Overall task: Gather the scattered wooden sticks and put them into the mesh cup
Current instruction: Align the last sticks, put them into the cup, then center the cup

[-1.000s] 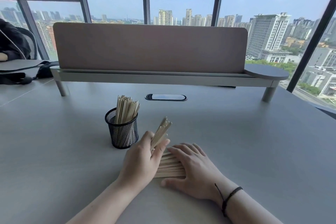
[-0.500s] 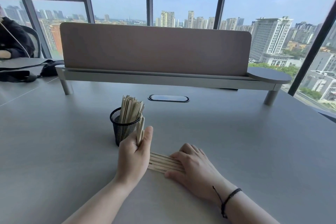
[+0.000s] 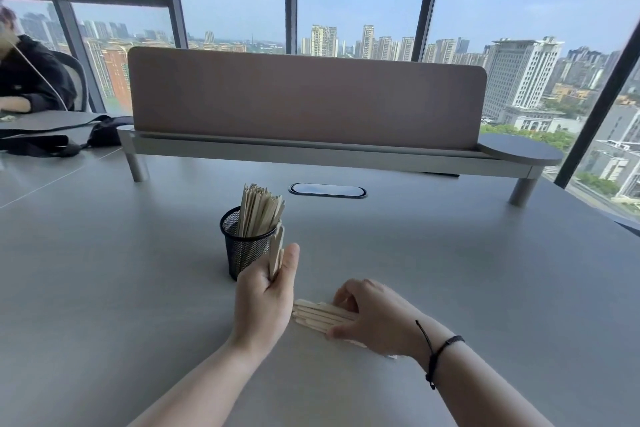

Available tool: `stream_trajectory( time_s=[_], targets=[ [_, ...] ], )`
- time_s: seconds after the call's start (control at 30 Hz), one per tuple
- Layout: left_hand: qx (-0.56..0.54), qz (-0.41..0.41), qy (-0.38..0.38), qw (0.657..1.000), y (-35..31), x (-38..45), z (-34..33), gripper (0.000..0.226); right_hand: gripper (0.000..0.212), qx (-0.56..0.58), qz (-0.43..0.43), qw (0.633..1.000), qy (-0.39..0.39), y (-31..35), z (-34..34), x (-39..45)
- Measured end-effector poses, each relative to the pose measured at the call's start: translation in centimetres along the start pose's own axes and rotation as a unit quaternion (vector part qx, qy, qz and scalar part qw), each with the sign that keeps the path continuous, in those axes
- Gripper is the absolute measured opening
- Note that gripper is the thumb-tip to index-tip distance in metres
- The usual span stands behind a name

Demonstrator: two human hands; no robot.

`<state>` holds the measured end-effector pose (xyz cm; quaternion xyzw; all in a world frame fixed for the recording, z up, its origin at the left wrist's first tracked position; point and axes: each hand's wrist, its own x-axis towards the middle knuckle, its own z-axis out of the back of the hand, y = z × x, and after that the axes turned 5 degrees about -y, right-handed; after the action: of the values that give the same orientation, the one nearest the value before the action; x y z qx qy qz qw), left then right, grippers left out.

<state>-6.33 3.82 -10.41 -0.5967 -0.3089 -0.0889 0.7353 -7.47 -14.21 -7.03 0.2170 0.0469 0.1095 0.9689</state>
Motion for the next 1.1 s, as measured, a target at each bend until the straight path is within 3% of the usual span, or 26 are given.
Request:
stream_trajectory(
  time_s=[0.27, 0.5, 0.6, 0.87, 1.1],
  targets=[
    [-0.022, 0.06, -0.017, 0.998, 1.0, 0.4, 0.0, 0.061, 0.041, 0.012, -0.019, 1.0, 0.005, -0.1, -0.2, 0.2],
    [-0.025, 0.062, -0.015, 0.998, 1.0, 0.4, 0.0, 0.06, 0.03, 0.023, 0.005, 0.999, -0.034, 0.0, -0.7, -0.6],
    [-0.021, 0.057, -0.009, 0.998, 0.6, 0.3, -0.1, 0.06, 0.034, 0.026, 0.01, 0.999, -0.037, -0.1, -0.7, -0.8],
    [0.0, 0.015, 0.015, 1.0, 0.1, 0.0, -0.1, 0.06, 0.019, -0.007, 0.04, 0.999, -0.032, -0.3, -0.9, -1.1],
    [-0.003, 0.018, 0.015, 1.0, -0.1, 0.1, 0.0, 0.061, 0.016, 0.004, 0.037, 0.995, -0.097, -0.5, -1.3, -1.0]
  ],
)
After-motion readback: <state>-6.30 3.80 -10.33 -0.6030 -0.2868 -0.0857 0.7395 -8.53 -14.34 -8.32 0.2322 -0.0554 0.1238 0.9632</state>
